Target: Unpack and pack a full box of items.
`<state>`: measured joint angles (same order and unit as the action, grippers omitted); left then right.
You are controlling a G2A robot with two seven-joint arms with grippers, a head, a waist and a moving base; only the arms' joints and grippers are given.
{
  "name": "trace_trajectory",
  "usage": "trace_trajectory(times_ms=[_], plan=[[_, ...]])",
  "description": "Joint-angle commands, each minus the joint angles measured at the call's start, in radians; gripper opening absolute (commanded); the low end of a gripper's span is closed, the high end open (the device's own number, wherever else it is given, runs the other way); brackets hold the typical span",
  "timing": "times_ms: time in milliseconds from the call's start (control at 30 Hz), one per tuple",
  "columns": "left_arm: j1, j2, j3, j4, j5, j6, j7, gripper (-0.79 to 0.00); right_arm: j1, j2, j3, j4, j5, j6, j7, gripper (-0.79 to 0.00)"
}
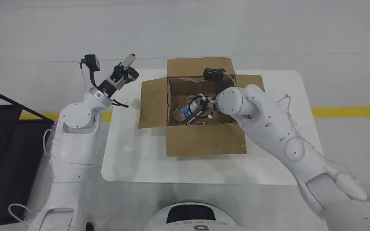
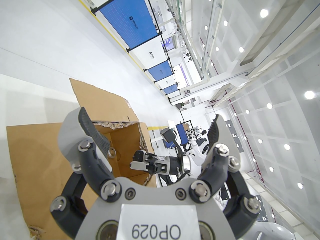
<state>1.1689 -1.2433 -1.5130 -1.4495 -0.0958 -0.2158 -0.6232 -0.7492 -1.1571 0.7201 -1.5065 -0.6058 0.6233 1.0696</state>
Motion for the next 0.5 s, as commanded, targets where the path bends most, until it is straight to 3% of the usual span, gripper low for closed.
trace_trajectory(times_ms=[0, 167, 233, 467], plan=[[0.0, 0.0, 0.0, 0.0, -0.001, 0.0, 0.0, 0.0, 0.025, -0.01, -0.024, 0.042, -0.015, 0.0, 0.016, -0.108], [0.0, 0.0, 0.0, 0.0, -0.001, 0.0, 0.0, 0.0, 0.079, -0.038, -0.061, 0.151, -0.024, 0.017, 0.033, -0.08], [0.0, 0.0, 0.0, 0.0, -0.001, 0.0, 0.0, 0.0, 0.094, -0.049, -0.075, 0.186, -0.031, 0.03, 0.031, 0.0], [0.0, 0.0, 0.0, 0.0, -0.001, 0.0, 0.0, 0.0, 0.118, -0.082, -0.094, 0.304, -0.003, 0.008, 0.012, 0.0]])
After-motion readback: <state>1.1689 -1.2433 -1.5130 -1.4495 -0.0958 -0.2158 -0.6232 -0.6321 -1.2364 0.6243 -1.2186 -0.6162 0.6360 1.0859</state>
